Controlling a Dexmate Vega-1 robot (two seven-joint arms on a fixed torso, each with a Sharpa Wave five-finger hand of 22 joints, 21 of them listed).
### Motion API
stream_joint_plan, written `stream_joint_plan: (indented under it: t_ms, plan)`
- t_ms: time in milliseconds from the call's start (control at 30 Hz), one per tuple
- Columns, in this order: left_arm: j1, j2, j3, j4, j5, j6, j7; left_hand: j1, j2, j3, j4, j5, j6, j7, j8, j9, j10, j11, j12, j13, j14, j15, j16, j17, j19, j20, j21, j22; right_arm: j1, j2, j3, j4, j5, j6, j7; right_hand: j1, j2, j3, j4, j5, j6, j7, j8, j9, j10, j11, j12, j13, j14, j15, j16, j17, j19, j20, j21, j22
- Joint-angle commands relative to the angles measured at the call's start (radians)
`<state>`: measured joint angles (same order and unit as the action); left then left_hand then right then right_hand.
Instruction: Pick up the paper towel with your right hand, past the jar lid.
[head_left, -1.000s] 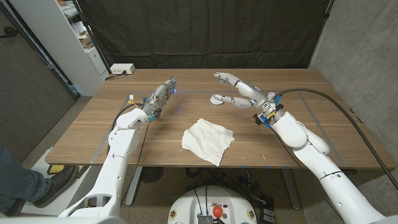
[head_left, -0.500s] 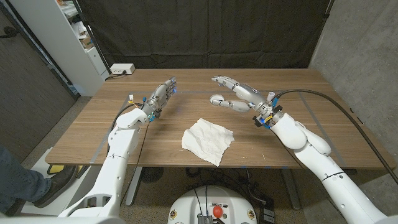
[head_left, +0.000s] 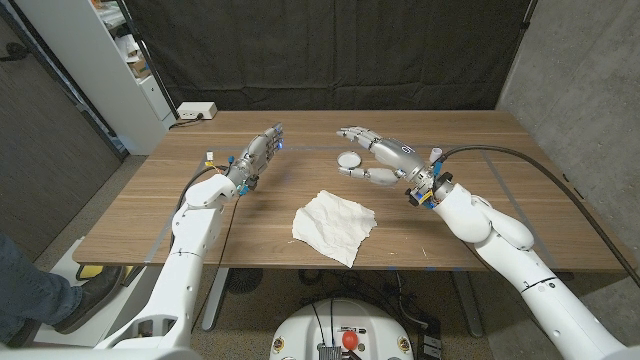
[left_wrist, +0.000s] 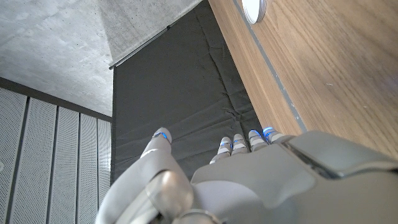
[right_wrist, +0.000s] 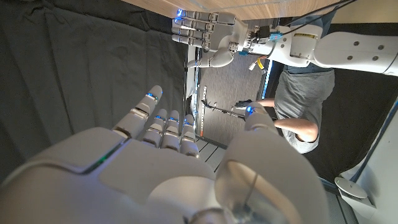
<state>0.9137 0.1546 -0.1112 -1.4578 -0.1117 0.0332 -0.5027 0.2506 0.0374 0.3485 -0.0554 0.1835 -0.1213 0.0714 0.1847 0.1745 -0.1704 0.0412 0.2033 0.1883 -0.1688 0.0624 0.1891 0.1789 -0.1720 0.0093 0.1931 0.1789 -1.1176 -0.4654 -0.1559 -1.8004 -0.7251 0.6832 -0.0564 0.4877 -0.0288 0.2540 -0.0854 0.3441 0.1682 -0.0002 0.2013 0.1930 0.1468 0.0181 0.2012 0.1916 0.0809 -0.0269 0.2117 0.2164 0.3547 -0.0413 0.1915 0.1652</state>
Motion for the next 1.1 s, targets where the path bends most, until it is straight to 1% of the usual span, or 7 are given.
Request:
stream_joint_plan:
  t_ms: [33,233,333,467,700,1100]
  plan:
    - [0.005,0.001,0.006,-0.014,0.005,0.011,0.006,0.003,0.010,0.000,-0.006,0.000,0.000,-0.003,0.001,0.003,-0.016,-0.005,0.001,0.002,-0.045,0.000,-0.002,0.004,-0.102,0.010,0.003,0.002,-0.004,-0.030,-0.016,-0.012,-0.049,-0.014,-0.042,0.009,0.004,0.006,-0.006,0.006,0.007,-0.002,0.006,0.002,0.010,-0.002,0.006,0.003,0.008,0.000,0.008,0.003,0.011,0.002,0.001,0.003]
    - [0.002,-0.002,0.007,-0.010,0.005,0.010,0.009,0.003,0.010,0.000,-0.007,0.000,0.000,-0.003,0.001,0.003,-0.015,-0.004,0.001,0.002,-0.044,0.001,-0.001,0.004,-0.102,0.010,0.003,0.002,-0.005,-0.047,-0.023,-0.020,-0.085,-0.028,-0.059,0.009,0.005,0.006,-0.007,0.006,0.007,-0.002,0.006,0.002,0.011,-0.002,0.006,0.003,0.009,0.000,0.008,0.003,0.011,0.002,0.000,0.003]
    - [0.001,-0.003,0.008,-0.007,0.004,0.010,0.010,0.003,0.010,0.000,-0.007,0.000,-0.001,-0.004,0.001,0.003,-0.015,-0.004,0.001,0.002,-0.044,0.000,-0.001,0.004,-0.103,0.010,0.003,0.002,-0.001,-0.058,-0.030,-0.022,-0.091,-0.034,-0.054,0.010,0.006,0.006,-0.007,0.007,0.007,-0.003,0.006,0.002,0.012,-0.004,0.006,0.003,0.009,0.000,0.008,0.003,0.011,0.002,0.000,0.003]
    - [-0.003,-0.006,0.008,0.001,0.004,0.004,0.011,0.003,0.011,0.000,-0.008,0.000,0.000,-0.004,0.002,0.003,-0.017,-0.004,0.001,0.002,-0.044,0.000,-0.001,0.004,-0.105,0.012,0.003,0.002,0.007,-0.067,-0.042,-0.012,-0.097,-0.034,-0.062,0.011,0.006,0.006,-0.007,0.007,0.007,-0.003,0.005,0.002,0.013,-0.004,0.006,0.003,0.009,0.000,0.009,0.003,0.012,0.002,0.000,0.003]
    - [-0.007,-0.008,0.008,0.006,0.004,0.000,0.013,0.003,0.012,0.000,-0.009,0.000,-0.001,-0.001,0.001,0.003,-0.021,0.001,-0.001,0.002,-0.045,0.003,-0.001,0.004,-0.108,0.003,0.002,0.002,0.015,-0.084,-0.059,-0.011,-0.120,-0.053,-0.063,0.013,0.008,0.007,-0.009,0.009,-0.001,-0.008,0.002,0.003,0.016,-0.004,0.006,0.004,0.012,-0.003,0.009,0.004,0.013,0.000,0.000,0.003]
    - [-0.016,-0.009,0.006,0.024,0.002,-0.006,0.012,0.003,0.013,0.000,-0.011,0.000,-0.002,0.000,0.001,0.003,-0.019,0.001,0.001,0.002,-0.046,0.004,-0.002,0.004,-0.109,0.004,0.002,0.002,0.027,-0.108,-0.087,0.000,-0.119,-0.074,-0.049,0.015,0.010,0.008,-0.010,0.010,0.005,-0.010,0.004,0.003,0.018,-0.003,0.006,0.004,0.011,-0.004,0.008,0.004,0.007,0.002,-0.002,0.003]
